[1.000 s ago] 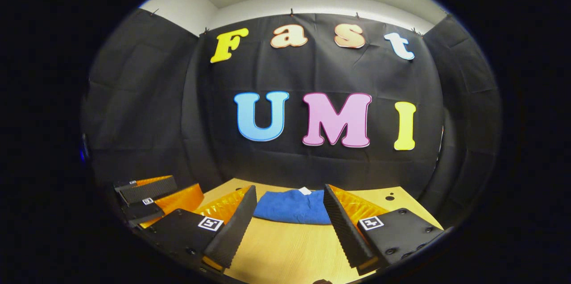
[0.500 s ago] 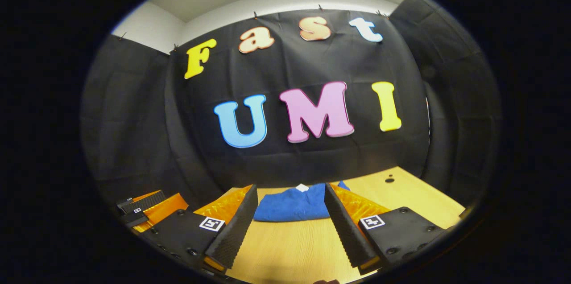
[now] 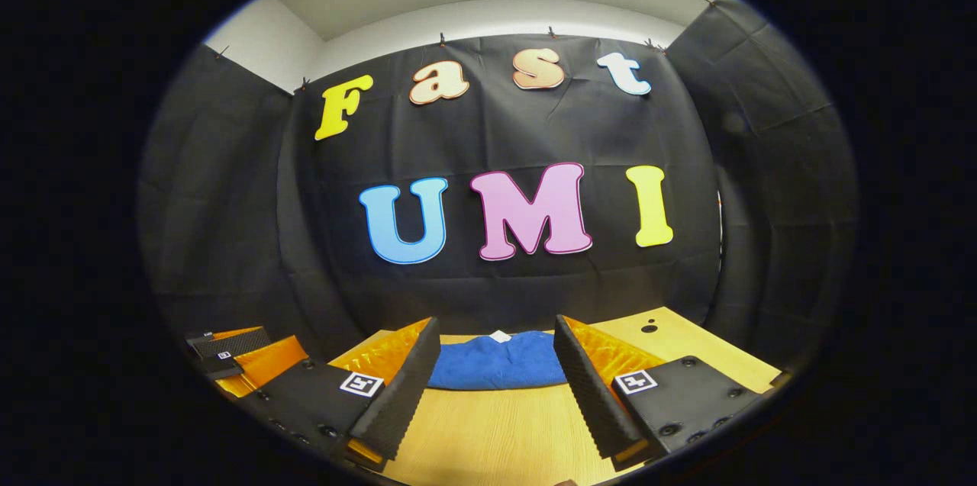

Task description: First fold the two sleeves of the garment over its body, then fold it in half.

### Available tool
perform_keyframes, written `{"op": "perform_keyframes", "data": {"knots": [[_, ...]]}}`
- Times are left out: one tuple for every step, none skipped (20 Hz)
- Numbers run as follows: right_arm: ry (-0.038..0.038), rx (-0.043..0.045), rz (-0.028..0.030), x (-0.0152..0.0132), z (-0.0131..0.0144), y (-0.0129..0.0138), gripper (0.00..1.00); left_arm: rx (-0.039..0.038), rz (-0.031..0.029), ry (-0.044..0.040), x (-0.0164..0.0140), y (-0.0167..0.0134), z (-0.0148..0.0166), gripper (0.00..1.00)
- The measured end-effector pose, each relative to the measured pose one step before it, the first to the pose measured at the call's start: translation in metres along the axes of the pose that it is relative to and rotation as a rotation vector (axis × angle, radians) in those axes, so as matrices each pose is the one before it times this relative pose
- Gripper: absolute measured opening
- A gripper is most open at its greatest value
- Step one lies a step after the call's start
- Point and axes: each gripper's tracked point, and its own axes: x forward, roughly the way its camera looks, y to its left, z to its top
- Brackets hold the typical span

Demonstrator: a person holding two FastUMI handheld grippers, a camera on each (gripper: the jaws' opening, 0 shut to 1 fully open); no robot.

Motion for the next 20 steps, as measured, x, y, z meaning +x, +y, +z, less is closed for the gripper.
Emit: {"op": "perform_keyframes", "data": {"knots": [[0.00379,-0.00057,-0.00239,-0.00067,-0.00083,-0.0011,0.94,0.0062,0.00954,0.0,-0.00091,0.00377,0.00008,0.8],[0.00351,-0.00137,0.00091,-0.00077,-0.00027,-0.00119,0.94,0.00309,0.00901,-0.00218,-0.00077,0.00338,0.00049,0.8],[-0.00037,-0.00512,-0.00199,-0.00011,0.00141,-0.00127,0.94,0.00123,0.00985,-0.00332,0.00313,0.00424,-0.00147,0.8],[0.00108,0.00495,0.00161,0.00039,0.00151,-0.00108,0.94,0.00312,0.04204,-0.03076,-0.00089,0.01005,0.00879,0.8],[-0.00153,0.00544,0.00522,0.00174,0.0008,0.00156,0.94,0.00402,0.03144,-0.02572,0.00027,0.00744,0.00725,0.8],[-0.00068,0.00005,-0.0014,0.0023,0.00291,-0.00055,0.94,0.00926,0.01703,-0.02097,-0.00106,0.00328,0.00444,0.8],[-0.00224,0.00188,-0.00262,0.00172,0.00149,-0.00189,0.94,0.00777,-0.00029,-0.00452,-0.00055,-0.00076,-0.00173,0.8],[-0.00598,0.00539,0.00084,0.00156,0.00392,0.00087,0.94,0.00647,-0.00703,0.0073,0.00013,-0.00003,-0.00166,0.8],[-0.01072,-0.00416,-0.0006,-0.00104,0.00329,0.00147,0.94,-0.00412,-0.00065,0.00161,0.00129,0.00166,-0.00057,0.8],[-0.02151,-0.01762,0.00347,-0.00183,0.00591,0.00196,0.94,-0.01056,0.0048,0.0007,0.00153,-0.00014,-0.00221,0.8],[-0.02415,-0.02209,0.00768,0.0001,0.00536,0.0033,0.94,-0.00926,0.00688,0.00182,0.00245,-0.00081,-0.00401,0.8],[-0.00649,-0.01605,0.00362,0.00032,0.00108,0.00185,0.94,-0.00743,0.00367,0.00327,0.0013,-0.0004,-0.00447,0.8],[-0.00148,-0.00969,0.00727,-0.00026,-0.00325,0.00304,0.94,-0.00342,0.00132,0.00439,-0.00004,-0.00017,-0.00205,0.8],[0.00183,-0.00275,0.00651,0.00055,-0.00163,0.00327,0.94,0.0005,-0.00022,0.00288,-0.00052,0.00123,-0.0017,0.8],[0.00168,-0.00154,0.00037,0.00044,-0.00056,0.00123,0.94,0.00288,0.00118,0.00165,0.00074,0.00145,-0.00271,0.8],[0.00166,-0.00051,-0.00282,-0.00017,-0.00079,-0.00001,0.94,0.00079,0.00106,0.00266,0.00098,0.00184,-0.00148,0.8],[0.003,0.00182,0.00061,0.00008,-0.00157,0.00176,0.94,-0.00447,0.00299,0.00545,0.0001,0.00209,-0.00224,0.8],[0.0047,0.00541,0.00278,-0.00063,-0.00236,0.0017,0.94,-0.0081,0.00761,0.0032,0.00125,0.00148,-0.00028,0.8],[0.00636,0.00529,0.00252,0.0003,-0.00272,0.00164,0.94,-0.01088,0.01176,0.00375,0.00123,0.00219,-0.00122,0.8],[0.01301,0.00707,0.00197,-0.00003,-0.00477,0.00117,0.94,-0.01356,0.0125,0.0009,0.00085,0.0,-0.00004,0.8]]}}
